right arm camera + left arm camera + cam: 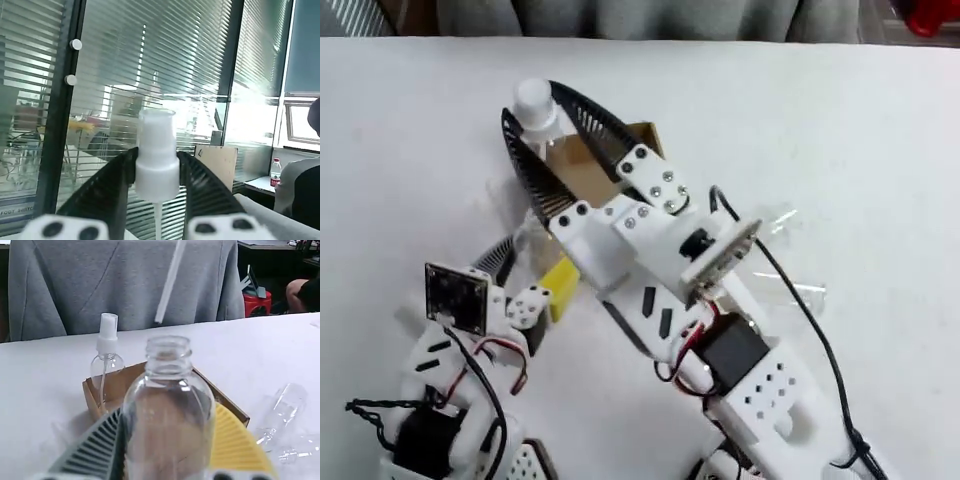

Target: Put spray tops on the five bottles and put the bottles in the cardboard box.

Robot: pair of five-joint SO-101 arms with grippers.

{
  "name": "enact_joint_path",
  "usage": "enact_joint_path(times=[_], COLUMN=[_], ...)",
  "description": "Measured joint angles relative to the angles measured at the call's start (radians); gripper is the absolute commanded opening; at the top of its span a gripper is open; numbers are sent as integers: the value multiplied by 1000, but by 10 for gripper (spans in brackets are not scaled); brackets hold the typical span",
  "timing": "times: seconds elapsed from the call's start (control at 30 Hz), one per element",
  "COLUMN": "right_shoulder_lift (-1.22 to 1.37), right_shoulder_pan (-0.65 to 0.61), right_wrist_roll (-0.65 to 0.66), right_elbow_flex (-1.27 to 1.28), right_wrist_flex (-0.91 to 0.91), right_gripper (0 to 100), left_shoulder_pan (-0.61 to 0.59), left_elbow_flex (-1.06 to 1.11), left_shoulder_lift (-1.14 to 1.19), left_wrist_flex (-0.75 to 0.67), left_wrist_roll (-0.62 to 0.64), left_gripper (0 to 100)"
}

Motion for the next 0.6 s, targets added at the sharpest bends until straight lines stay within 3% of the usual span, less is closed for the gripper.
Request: enact_joint_path(times=[0.17,0.4,0.6], right_shoulder_lift=[3,5,5], right_shoulder_pan=[2,0,0], right_wrist_roll=[0,0,0], right_elbow_flex=[0,-37,-40], right_wrist_flex=[34,242,258], right_gripper=[15,15,15], left_shoulder_pan=[0,0,0], left_elbow_flex=[0,0,0], left_shoulder_lift=[0,0,0], left_wrist_flex=[0,0,0], left_wrist_roll=[0,0,0], left_gripper=[20,20,20])
